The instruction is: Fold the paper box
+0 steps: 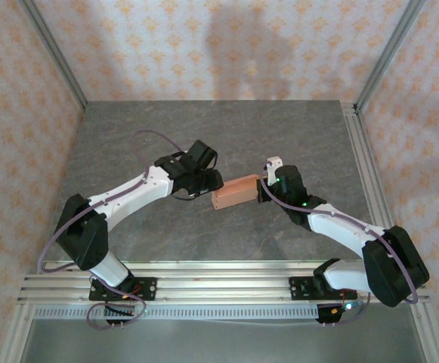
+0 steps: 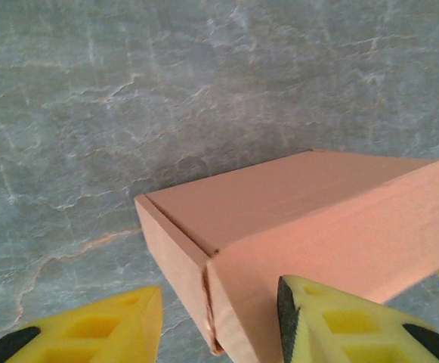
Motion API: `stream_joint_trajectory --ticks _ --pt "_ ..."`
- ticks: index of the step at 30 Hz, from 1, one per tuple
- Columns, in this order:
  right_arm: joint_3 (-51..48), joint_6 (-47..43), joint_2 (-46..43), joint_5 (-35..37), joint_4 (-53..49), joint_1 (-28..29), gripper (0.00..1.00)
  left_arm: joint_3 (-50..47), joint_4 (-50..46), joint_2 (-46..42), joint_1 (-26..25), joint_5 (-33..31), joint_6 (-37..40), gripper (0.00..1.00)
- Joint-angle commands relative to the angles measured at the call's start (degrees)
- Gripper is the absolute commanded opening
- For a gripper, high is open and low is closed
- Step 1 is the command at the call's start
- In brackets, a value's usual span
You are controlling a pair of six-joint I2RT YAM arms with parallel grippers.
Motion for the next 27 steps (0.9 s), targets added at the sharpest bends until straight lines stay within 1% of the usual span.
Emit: stream_joint_trajectory --ticks 1,4,11,12,16,18,19,21,25,27 --pt "-2.16 0.71 0.87 -0.62 -3.54 0.45 0.02 -2.63 0.98 -0.97 -0.10 -0.32 -2.31 0.44" --pt "-2.36 0.86 0.91 -0.74 -3.38 0.45 0.05 -4.38 1.54 -1.16 -0.15 -0.18 -3.01 0.43" --pt "-1.79 0.98 -0.07 -0.81 -3.56 0.45 0.10 -5.61 2.15 -0.81 -0.16 -0.44 -3.92 0.40" --pt "-1.79 0.95 -0.27 -0.77 -3.45 0.45 0.13 -5.76 2.32 -0.61 -0.16 -0.36 -3.97 0.40" --pt "-2.14 0.79 -1.72 -1.12 -3.55 0.45 0.30 -5.92 2.44 0.16 -0.16 -0.29 -3.82 0.39" --pt "-2.82 0.47 -3.26 -1.26 -3.37 0.45 0.37 -6.10 2.37 0.34 -0.16 -0.15 -3.78 0.39" --pt "-3.17 0.15 -4.58 -1.24 -3.30 0.45 0.38 -6.16 2.46 0.41 -0.16 -0.14 -3.80 0.39" --pt "-3.79 -0.44 -7.08 -1.34 -3.20 0.48 0.45 -6.27 2.51 0.51 -0.16 -0.10 -3.72 0.39" --pt "-3.88 -2.07 -10.68 -2.98 -4.35 0.46 0.52 -6.40 2.75 0.77 -0.16 0.25 -3.47 0.38" --pt "-3.97 -2.26 -12.09 -4.20 -3.81 0.45 0.57 -6.31 2.90 0.86 -0.16 0.49 -3.39 0.37"
